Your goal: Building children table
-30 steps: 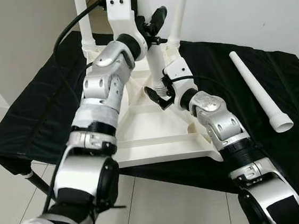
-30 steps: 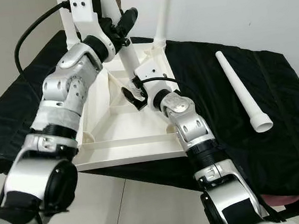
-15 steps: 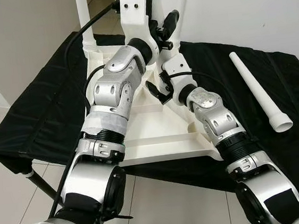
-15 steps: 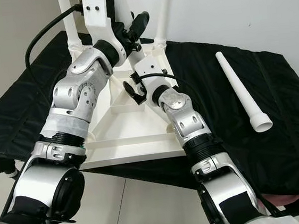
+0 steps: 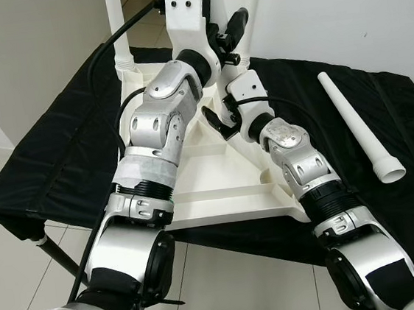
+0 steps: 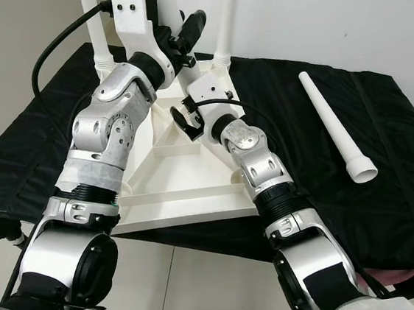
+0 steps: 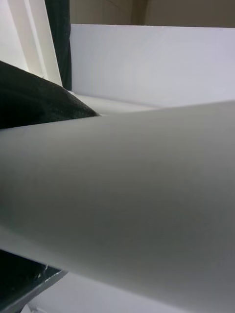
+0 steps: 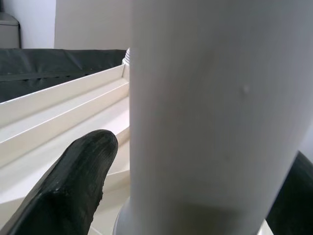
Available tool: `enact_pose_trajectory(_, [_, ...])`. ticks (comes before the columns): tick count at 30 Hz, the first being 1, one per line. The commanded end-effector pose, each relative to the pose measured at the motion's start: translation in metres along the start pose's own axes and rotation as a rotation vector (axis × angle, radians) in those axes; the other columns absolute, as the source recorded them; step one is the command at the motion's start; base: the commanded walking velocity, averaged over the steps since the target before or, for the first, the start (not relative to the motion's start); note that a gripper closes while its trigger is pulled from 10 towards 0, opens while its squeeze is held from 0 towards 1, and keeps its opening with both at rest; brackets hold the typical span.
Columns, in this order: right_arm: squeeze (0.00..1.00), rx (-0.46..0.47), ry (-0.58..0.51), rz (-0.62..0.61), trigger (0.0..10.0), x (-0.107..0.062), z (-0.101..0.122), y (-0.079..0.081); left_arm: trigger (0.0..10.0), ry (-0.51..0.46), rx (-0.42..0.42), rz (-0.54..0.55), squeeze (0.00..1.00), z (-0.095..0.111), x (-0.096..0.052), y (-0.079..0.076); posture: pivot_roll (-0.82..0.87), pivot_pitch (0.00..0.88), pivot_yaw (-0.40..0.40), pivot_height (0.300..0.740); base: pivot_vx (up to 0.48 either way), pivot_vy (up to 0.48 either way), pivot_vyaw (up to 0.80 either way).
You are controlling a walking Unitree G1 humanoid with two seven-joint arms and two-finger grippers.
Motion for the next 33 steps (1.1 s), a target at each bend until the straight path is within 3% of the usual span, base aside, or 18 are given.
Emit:
enact_pose_trajectory(1, [0.0, -0.009, -0.076, 0.019, 10.0, 0.004, 0.02, 0.002, 10.0, 0.027, -0.011, -0.061, 0.0, -0.006, 0.004, -0.019, -0.01, 0.0, -0.052, 0.74, 0.0, 0.0, 0.0])
enact_pose_trajectory(9, [0.0, -0.001, -0.092, 0.032, 10.0, 0.003, 0.021, 0.004, 10.0, 0.042, -0.004, -0.046, 0.0, -0.01, 0.004, -0.015, -0.01, 0.0, -0.049, 0.74, 0.0, 0.0, 0.0])
enact_pose_trajectory(10, [0.0, -0.002, -0.094, 0.032, 5.7, 0.003, 0.021, 0.004, 10.0, 0.043, -0.003, -0.045, 0.0, -0.011, 0.004, -0.014, -0.01, 0.0, -0.046, 0.74, 0.0, 0.0, 0.0])
enact_pose_trajectory(11, [0.0, -0.003, -0.095, 0.032, 5.7, 0.002, 0.021, 0.004, 10.0, 0.043, -0.002, -0.044, 0.0, -0.011, 0.004, -0.014, -0.01, 0.0, -0.046, 0.74, 0.0, 0.0, 0.0])
enact_pose_trajectory(13, [0.0, 0.002, -0.102, 0.044, 0.0, 0.002, 0.022, 0.006, 10.0, 0.046, 0.0, -0.042, 0.0, -0.012, 0.004, -0.013, -0.02, 0.0, -0.045, 0.74, 0.0, 0.0, 0.0])
enact_pose_trajectory(28, [0.0, 0.032, -0.074, 0.023, 0.0, 0.0, 0.014, 0.002, 10.0, 0.045, 0.015, -0.058, 0.0, -0.011, 0.004, -0.016, -0.01, 0.0, -0.04, 0.74, 0.0, 0.0, 0.0])
enact_pose_trajectory(29, [0.0, 0.037, -0.068, 0.014, 0.0, 0.0, 0.012, 0.001, 10.0, 0.043, 0.017, -0.064, 0.12, -0.011, 0.003, -0.017, -0.01, 0.0, -0.04, 0.74, 0.0, 0.0, 0.0])
enact_pose_trajectory(30, [0.0, 0.037, -0.068, 0.014, 0.0, 0.0, 0.012, 0.001, 10.0, 0.043, 0.017, -0.064, 0.12, -0.011, 0.003, -0.017, -0.01, 0.0, -0.04, 0.74, 0.0, 0.0, 0.0])
enact_pose_trajectory(31, [0.0, 0.05, -0.056, -0.019, 3.7, 0.0, 0.01, -0.003, 10.0, 0.043, 0.009, -0.075, 1.0, -0.011, 0.003, -0.019, -0.01, 0.0, -0.04, 0.74, 0.0, 0.0, 0.0])
enact_pose_trajectory(32, [0.0, 0.058, -0.045, -0.048, 10.0, 0.001, 0.008, -0.007, 10.0, 0.043, -0.003, -0.093, 1.0, -0.012, 0.002, -0.021, -0.01, 0.0, -0.04, 0.74, 0.0, 0.0, 0.0])
enact_pose_trajectory(33, [0.0, 0.058, -0.045, -0.048, 10.0, 0.001, 0.008, -0.007, 10.0, 0.043, -0.003, -0.093, 1.0, -0.012, 0.002, -0.021, -0.01, 0.0, -0.04, 0.74, 0.0, 0.0, 0.0])
Point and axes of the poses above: a point about 5 cm out from each wrist's last joint towards the gripper, its own x axis pointing out of the wrist towards the gripper, its own z axis along the axis of the wrist's last joint, y = z × x, the point moved 5 cm from there along x, pointing out of the wrist towards the gripper, and after that the axes turned 9 degrees about x, right-handed, at the moved point
